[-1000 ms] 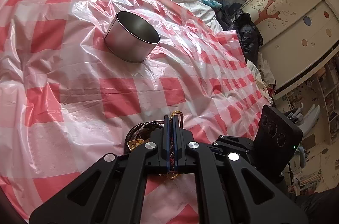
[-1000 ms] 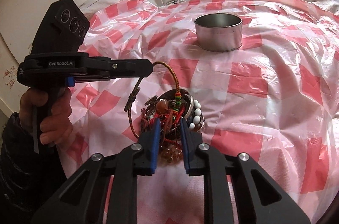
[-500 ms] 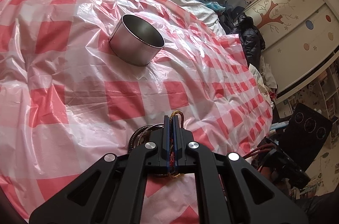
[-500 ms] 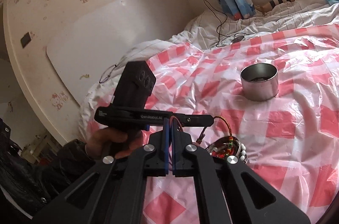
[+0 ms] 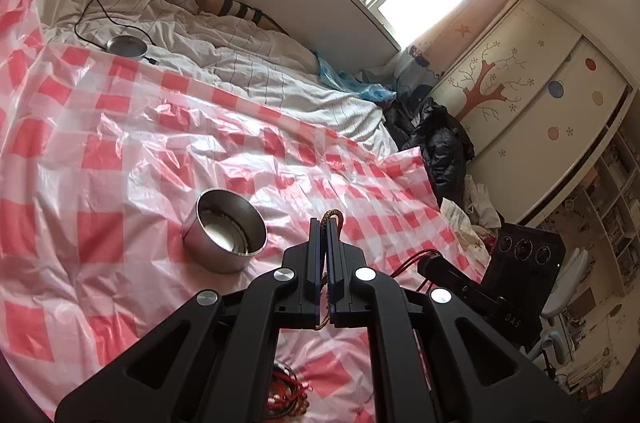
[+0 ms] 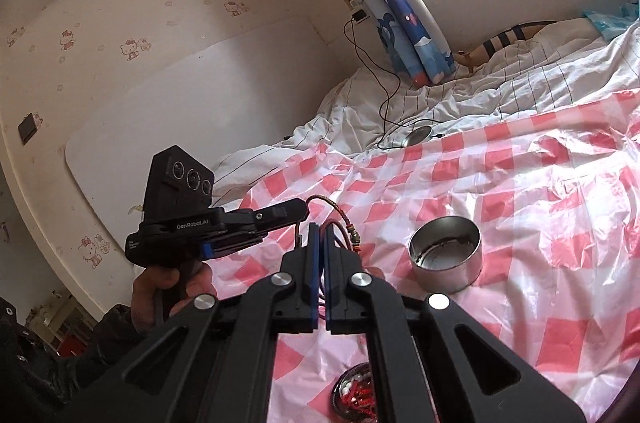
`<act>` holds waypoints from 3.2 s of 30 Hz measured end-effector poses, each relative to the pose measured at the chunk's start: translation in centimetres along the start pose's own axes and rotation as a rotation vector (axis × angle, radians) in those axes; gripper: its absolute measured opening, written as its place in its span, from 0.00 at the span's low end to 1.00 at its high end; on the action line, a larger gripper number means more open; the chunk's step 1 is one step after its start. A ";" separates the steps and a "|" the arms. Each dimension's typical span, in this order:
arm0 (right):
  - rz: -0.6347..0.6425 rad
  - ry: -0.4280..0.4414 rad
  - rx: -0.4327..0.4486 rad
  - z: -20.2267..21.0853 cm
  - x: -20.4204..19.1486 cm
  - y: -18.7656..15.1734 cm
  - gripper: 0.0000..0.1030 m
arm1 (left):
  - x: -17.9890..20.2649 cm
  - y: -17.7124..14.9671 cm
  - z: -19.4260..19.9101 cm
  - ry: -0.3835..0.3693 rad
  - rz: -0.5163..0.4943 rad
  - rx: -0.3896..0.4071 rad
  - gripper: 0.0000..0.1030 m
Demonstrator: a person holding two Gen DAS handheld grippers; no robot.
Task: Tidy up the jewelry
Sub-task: 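Carry both held pieces over the silver tin and open both grippers, then return both open grippers to the jewelry pile, then lift a red cord lanyard with the right gripper while the left gripper grasps a red beaded strand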
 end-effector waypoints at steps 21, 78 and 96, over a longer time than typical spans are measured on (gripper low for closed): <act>-0.004 -0.355 -0.367 -16.5 11.2 -2.7 0.08 | -8.9 -0.3 -11.0 0.409 -0.036 -0.143 0.37; 0.179 -0.245 -0.347 -2.8 -0.5 -16.9 0.03 | -5.4 -13.8 -1.3 0.349 -0.059 -0.223 0.58; -0.105 -0.079 -0.035 2.9 2.0 -10.5 0.03 | -1.0 -18.8 -4.6 0.335 -0.334 -0.359 0.36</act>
Point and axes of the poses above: each gripper's, at about its wrist camera, not at the fingertips, and z roughly against the way its jaws point, x to its right, y to its top, the point moved 4 cm from there along -z, roughly the way its jaws point, and after that the axes turned 3 degrees about -y, right-handed, at the moved point
